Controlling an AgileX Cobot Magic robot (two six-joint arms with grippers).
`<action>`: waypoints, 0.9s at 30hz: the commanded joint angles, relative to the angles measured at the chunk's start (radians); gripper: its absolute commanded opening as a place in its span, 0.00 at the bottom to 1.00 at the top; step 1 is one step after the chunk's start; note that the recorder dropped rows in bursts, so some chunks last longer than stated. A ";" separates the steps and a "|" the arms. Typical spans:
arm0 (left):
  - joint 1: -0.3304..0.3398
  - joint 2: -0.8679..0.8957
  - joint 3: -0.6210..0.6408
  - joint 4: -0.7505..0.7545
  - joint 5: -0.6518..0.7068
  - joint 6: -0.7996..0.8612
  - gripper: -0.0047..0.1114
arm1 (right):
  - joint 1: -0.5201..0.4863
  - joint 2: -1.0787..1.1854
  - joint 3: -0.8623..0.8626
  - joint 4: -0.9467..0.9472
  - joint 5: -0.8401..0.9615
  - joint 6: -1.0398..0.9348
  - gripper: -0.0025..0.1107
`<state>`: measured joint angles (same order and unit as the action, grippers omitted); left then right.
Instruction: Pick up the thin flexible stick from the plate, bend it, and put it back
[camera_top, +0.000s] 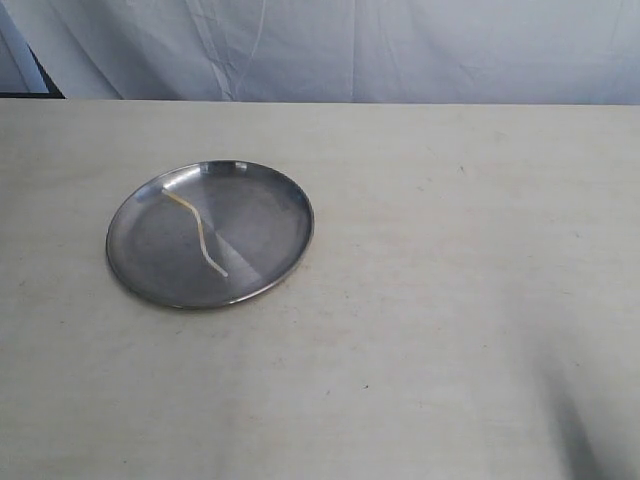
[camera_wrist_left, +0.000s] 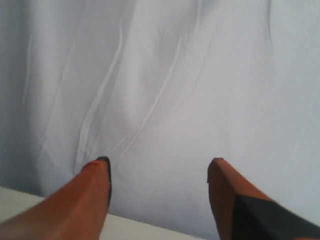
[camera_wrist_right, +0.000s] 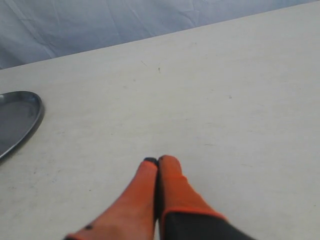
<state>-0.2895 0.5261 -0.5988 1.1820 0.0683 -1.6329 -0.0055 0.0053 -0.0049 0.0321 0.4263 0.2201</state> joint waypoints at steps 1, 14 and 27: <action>0.149 -0.115 0.087 -0.282 0.051 -0.080 0.52 | -0.004 -0.005 0.005 -0.001 -0.012 -0.003 0.02; 0.385 -0.310 0.412 -0.801 0.035 -0.084 0.52 | -0.004 -0.005 0.005 -0.001 -0.012 -0.003 0.02; 0.385 -0.386 0.546 -1.009 -0.018 0.654 0.52 | -0.004 -0.005 0.005 -0.003 -0.015 -0.003 0.02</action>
<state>0.0898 0.1727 -0.0727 0.3306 0.0676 -1.2900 -0.0055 0.0053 -0.0049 0.0321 0.4243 0.2201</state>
